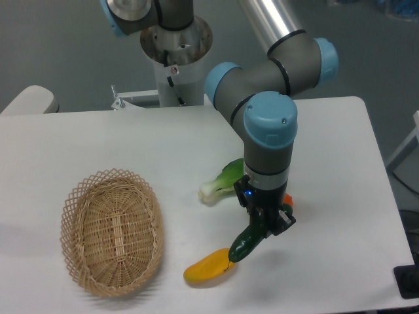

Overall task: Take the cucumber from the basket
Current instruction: 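Carry the held cucumber away from the basket toward the orange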

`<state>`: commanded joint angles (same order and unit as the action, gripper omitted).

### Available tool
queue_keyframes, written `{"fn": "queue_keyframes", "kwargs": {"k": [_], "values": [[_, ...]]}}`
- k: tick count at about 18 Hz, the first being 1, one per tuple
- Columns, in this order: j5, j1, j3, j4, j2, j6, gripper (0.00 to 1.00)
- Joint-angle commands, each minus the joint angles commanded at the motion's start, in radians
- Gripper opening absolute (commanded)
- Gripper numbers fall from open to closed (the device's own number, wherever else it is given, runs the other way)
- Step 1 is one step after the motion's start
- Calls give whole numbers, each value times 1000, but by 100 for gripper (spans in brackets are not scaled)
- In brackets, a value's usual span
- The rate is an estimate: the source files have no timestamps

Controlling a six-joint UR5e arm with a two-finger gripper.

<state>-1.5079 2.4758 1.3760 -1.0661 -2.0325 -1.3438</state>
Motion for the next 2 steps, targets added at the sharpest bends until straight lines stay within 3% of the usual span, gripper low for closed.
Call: {"fn": "queue_keyframes", "kwargs": {"k": [2], "values": [[0,0,0,0,0,0,15]]}}
